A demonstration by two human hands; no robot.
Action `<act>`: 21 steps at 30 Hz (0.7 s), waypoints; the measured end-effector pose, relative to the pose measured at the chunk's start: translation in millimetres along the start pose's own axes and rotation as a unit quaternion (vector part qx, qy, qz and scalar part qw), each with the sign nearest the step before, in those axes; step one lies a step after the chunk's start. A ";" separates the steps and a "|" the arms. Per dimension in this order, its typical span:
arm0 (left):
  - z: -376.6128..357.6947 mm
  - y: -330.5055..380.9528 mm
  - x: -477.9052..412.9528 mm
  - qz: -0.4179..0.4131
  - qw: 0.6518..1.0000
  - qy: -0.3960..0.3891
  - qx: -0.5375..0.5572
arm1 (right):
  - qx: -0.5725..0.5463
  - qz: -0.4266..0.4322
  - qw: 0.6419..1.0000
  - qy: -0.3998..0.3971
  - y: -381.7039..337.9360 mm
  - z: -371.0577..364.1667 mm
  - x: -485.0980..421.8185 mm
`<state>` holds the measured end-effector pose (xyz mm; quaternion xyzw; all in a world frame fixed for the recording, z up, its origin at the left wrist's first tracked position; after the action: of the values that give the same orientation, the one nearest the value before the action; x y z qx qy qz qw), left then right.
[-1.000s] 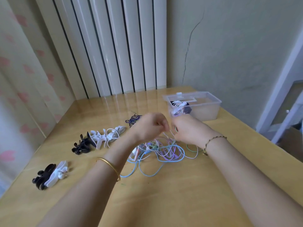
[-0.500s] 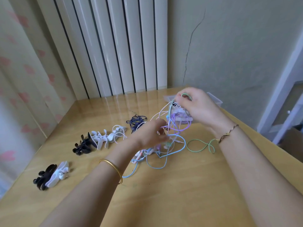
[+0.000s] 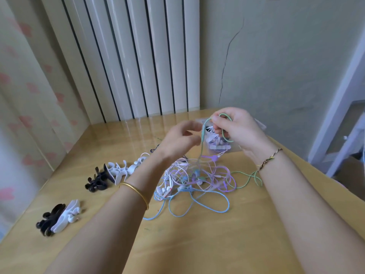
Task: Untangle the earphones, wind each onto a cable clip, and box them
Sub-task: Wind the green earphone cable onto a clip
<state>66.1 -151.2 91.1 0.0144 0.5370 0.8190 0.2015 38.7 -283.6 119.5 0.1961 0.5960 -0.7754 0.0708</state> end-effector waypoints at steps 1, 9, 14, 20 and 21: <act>-2.1 6.9 0.3 -0.022 1.000 0.000 0.022 | 0.000 0.005 1.000 -0.006 -1.8 -3.9 -0.5; -5.0 -39.4 -9.3 0.010 0.983 -0.022 -0.182 | -0.420 -0.058 0.902 0.087 2.1 9.2 -2.7; 18.6 -27.8 -10.6 -0.019 0.988 0.084 -0.129 | 0.139 -0.034 0.990 0.007 11.7 4.5 2.9; 24.4 7.4 -14.9 -0.088 0.993 0.081 -0.011 | 0.155 0.048 0.986 0.021 -1.7 -7.6 -5.4; 19.8 2.4 -15.6 -0.081 0.995 0.054 -0.022 | 0.061 0.051 0.995 0.052 -7.6 -0.1 -7.2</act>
<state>84.4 -140.1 104.6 -0.0777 0.5281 0.8114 0.2382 42.6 -282.3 129.1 0.2705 0.5399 -0.7942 0.0676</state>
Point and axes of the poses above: each hand's wrist, its own x-axis away from the middle knuckle, its own z-axis out of the back of the hand, y = z × x, the point moved 10 cm from there along -x, towards the middle knuckle, and after that the axes turned 3 degrees about z, right-handed, at the moved point
